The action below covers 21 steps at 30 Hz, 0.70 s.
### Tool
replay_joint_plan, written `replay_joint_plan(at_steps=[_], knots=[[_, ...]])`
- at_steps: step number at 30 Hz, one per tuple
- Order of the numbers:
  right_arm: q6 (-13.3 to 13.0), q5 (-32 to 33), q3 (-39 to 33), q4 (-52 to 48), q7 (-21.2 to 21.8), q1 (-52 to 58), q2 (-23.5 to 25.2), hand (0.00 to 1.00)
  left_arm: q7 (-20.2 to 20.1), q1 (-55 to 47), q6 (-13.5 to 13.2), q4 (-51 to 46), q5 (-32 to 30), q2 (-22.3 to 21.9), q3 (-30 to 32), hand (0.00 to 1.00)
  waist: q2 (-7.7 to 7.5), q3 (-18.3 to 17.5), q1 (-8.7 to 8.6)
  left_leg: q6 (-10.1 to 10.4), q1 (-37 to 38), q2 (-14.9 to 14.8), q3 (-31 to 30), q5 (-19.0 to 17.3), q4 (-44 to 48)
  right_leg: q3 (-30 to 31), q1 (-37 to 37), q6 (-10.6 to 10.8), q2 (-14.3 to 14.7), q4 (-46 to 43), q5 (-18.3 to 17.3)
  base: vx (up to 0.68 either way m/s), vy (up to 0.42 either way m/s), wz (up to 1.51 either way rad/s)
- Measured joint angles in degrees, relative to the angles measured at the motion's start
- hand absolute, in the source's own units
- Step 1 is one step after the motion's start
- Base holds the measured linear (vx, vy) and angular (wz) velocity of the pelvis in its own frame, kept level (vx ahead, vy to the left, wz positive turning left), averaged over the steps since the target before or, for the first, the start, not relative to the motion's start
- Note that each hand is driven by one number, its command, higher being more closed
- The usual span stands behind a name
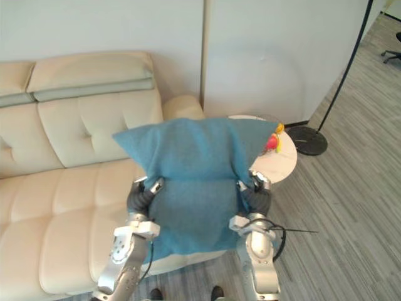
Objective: Pick up cushions and gather them together orderly.
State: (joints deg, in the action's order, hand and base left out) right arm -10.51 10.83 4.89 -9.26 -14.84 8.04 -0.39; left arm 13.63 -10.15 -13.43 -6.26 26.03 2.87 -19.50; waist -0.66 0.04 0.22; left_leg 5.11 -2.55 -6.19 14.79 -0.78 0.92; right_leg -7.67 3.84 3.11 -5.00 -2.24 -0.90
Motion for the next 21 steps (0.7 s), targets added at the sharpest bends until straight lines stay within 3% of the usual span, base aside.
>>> replay_joint_plan(at_steps=[6,10,12,13,14,15,17,18,19,20,21], knots=[[-0.9,-1.9,0.6,1.3,0.0,-0.1,-1.2,1.0,0.0,-0.2,0.0,0.0,0.0,1.0,0.0,1.0,0.28,0.0,0.05,-0.4,-2.1,0.6,-4.1,0.2,1.8,-3.4,-1.3,0.0,-0.5,0.8,0.4,-0.04,0.009,0.32],[-1.0,-1.5,1.8,1.3,-0.6,-1.5,-3.3,1.0,0.0,-0.3,0.0,-1.2,0.6,0.9,0.3,1.0,1.74,2.3,0.79,-0.5,-8.5,-0.2,-7.5,0.4,6.3,-8.1,2.2,-1.0,-1.2,-3.8,-1.2,-0.12,-0.003,0.54],[-1.0,-1.2,2.2,1.2,-0.6,-2.5,-4.2,1.0,0.0,-0.3,0.0,-2.2,0.9,0.8,0.8,1.0,2.43,2.6,1.58,-2.3,-10.2,-1.4,-3.2,-2.5,6.0,-10.5,3.2,-1.0,-2.0,-4.4,-1.1,-0.15,0.015,0.63],[-1.1,-1.3,2.0,1.2,-0.7,-2.9,-4.5,1.0,-0.2,-0.3,0.0,-2.6,1.2,0.5,0.6,1.0,2.37,2.7,1.08,-2.9,-10.7,-3.2,3.4,-4.4,6.6,-13.0,3.3,-1.3,-3.7,-3.6,-0.8,-0.05,0.057,0.75],[-1.2,-1.3,1.9,1.2,-0.9,-3.1,-4.5,1.0,-0.3,-0.2,0.0,-2.7,1.2,0.4,0.5,1.0,2.07,2.8,0.98,-3.6,-11.0,-3.7,5.3,-4.7,7.7,-13.8,3.4,-1.3,-4.2,-3.4,-0.8,-0.08,0.091,0.85],[-1.3,-1.3,1.8,1.2,-1.0,-3.7,-4.5,1.0,-0.3,-0.3,-0.1,-2.7,1.3,0.2,0.5,1.0,2.57,2.5,0.87,-4.8,-12.0,-5.6,9.7,-5.4,11.6,-14.9,4.1,-1.3,-5.4,-4.0,-0.8,-0.02,0.154,0.69],[-1.3,-1.3,1.6,1.2,-1.0,-3.9,-4.7,1.0,-0.7,-0.9,-0.1,-2.6,1.3,-0.2,0.4,1.0,3.46,2.0,-0.09,-4.9,-12.1,-9.5,16.4,-5.7,16.2,-17.8,3.9,-0.5,-6.6,-4.2,-0.3,0.03,0.177,0.77],[-1.3,-1.2,0.9,1.3,-1.0,-3.9,-5.0,1.0,-1.6,-1.0,-0.1,-2.1,1.6,-1.0,0.2,1.0,4.96,1.2,-0.38,-4.9,-11.0,-11.9,21.2,-5.6,15.6,-19.6,3.9,0.2,-7.0,-4.1,0.2,0.07,0.264,1.05],[-1.6,-0.7,-0.6,2.2,-1.0,-4.2,-5.0,1.0,-2.7,0.0,-0.1,-0.6,2.5,-1.5,-0.5,1.0,5.46,0.9,-1.15,-3.5,-10.9,-12.1,26.6,-3.4,15.3,-22.3,3.6,1.4,-9.1,-4.4,0.9,0.07,0.301,1.01],[-1.6,-0.6,-0.8,2.6,-1.0,-4.5,-5.0,1.0,-2.8,0.2,-0.1,-0.5,2.9,-1.5,-0.7,1.0,5.51,0.8,-1.28,-3.4,-10.9,-11.7,27.3,-3.3,15.4,-22.8,3.5,1.8,-9.7,-4.4,1.2,0.05,0.364,1.01],[-1.8,-0.4,-0.9,4.8,-0.9,-5.7,-4.8,1.0,-2.9,0.4,-0.1,0.7,4.1,-1.0,-0.8,1.0,4.35,1.4,-1.57,-3.4,-11.3,-9.4,26.3,-3.3,15.7,-23.8,2.6,3.2,-11.4,-3.8,2.1,0.02,0.335,0.84]])
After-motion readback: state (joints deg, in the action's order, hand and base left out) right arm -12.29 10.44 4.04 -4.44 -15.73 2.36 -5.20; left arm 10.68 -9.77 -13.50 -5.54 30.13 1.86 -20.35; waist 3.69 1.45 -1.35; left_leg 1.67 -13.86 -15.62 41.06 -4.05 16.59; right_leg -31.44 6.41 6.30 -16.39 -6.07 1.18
